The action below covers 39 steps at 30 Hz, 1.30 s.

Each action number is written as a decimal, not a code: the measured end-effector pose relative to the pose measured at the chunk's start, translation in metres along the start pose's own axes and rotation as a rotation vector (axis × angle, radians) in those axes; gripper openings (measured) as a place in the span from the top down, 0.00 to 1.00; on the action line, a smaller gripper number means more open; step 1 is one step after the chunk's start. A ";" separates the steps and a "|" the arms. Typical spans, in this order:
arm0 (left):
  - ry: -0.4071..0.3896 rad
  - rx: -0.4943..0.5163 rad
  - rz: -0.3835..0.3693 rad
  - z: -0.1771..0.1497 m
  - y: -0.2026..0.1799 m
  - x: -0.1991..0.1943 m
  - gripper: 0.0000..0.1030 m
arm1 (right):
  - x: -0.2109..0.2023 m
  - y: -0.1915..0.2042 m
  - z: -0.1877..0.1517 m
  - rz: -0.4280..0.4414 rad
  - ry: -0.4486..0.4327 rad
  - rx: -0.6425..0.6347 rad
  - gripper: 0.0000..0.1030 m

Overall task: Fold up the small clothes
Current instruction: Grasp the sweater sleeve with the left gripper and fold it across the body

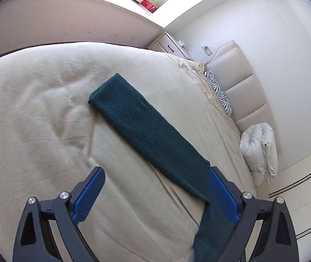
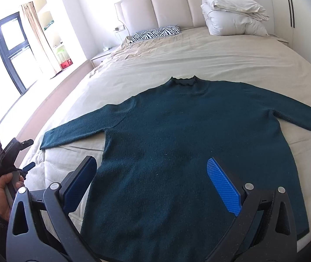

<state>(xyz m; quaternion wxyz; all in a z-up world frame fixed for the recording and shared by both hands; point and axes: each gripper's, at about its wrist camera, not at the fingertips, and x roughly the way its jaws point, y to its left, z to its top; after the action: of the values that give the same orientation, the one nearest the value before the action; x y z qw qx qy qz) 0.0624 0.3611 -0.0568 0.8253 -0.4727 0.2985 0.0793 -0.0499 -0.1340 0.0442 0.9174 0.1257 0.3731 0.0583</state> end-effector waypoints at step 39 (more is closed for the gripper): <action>-0.070 1.360 0.205 -0.238 -0.197 0.128 0.92 | 0.162 -0.082 0.042 0.479 0.273 0.439 0.36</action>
<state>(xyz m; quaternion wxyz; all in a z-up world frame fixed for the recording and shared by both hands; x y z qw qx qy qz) 0.1480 0.0380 -0.0740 0.9361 0.1835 0.2983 -0.0329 0.0966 -0.1884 -0.0583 0.7706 0.3949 0.4557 0.2063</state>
